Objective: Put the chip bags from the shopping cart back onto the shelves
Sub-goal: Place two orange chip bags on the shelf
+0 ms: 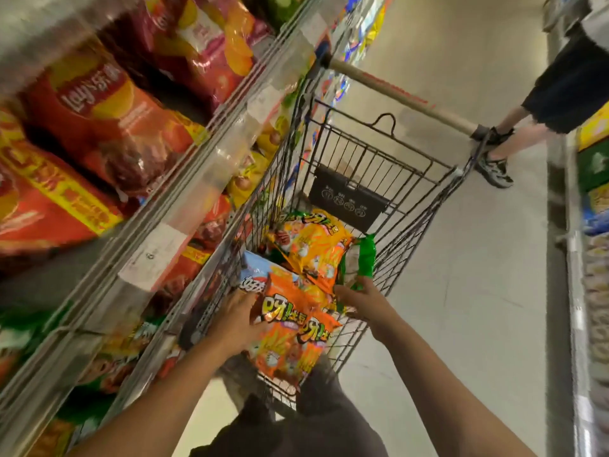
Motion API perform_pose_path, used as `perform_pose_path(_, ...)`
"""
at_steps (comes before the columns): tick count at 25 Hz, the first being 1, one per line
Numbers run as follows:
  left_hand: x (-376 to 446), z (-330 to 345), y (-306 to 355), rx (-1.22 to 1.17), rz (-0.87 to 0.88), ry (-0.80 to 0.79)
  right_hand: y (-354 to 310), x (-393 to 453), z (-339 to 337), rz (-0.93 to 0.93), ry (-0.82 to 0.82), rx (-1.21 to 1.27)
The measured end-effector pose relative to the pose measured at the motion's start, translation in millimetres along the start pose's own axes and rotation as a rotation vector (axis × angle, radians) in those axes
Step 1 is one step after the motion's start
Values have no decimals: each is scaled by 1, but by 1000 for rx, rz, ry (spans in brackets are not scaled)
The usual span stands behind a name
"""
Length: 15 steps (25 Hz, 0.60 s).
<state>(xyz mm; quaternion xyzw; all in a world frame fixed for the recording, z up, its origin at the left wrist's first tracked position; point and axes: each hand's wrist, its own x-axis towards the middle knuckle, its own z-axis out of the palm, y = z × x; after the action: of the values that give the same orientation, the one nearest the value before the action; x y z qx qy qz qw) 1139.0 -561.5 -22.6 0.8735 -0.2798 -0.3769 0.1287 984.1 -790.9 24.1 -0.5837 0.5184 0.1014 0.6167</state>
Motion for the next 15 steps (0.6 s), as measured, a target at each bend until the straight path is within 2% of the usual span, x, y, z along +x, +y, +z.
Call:
perform_pose_path(4, 30, 12, -7, -78, -127, -53, -32, 97, 2, 87, -69, 52)
perform_pose_path(8, 62, 39, -3, -276, -293, -137, -46, 193, 14, 263, -127, 67)
perform_pose_path(12, 95, 64, -5, -199, -365, -233, -48, 250, 30, 438, -128, 221)
perform_pose_path(15, 107, 76, -8, -210, -403, -288, -49, 267, 39, 468, -94, 381)
